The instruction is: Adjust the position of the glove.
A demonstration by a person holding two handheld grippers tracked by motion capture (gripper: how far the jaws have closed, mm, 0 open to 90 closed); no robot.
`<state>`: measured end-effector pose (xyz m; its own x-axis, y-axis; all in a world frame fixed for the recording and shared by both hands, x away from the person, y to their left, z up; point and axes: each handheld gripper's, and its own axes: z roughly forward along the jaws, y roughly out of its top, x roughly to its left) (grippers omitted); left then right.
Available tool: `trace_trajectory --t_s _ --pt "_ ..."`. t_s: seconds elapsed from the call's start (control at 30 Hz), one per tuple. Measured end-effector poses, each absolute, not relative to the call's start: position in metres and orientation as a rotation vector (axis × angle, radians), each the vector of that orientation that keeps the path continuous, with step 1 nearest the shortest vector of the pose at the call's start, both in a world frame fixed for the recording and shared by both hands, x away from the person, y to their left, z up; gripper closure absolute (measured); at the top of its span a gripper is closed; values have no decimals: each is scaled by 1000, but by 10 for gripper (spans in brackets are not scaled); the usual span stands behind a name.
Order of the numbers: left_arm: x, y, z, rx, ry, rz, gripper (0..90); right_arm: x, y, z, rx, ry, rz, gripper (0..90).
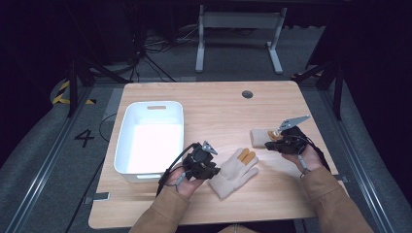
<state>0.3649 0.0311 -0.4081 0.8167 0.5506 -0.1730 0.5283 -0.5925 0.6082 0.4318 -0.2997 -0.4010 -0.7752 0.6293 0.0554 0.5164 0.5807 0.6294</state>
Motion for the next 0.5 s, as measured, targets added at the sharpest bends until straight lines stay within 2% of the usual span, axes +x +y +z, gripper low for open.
trace_trajectory --t_s 0.5 --pt "357 41 -394 2337 747 85 673 439 -244 -405 837 2701 984 897"
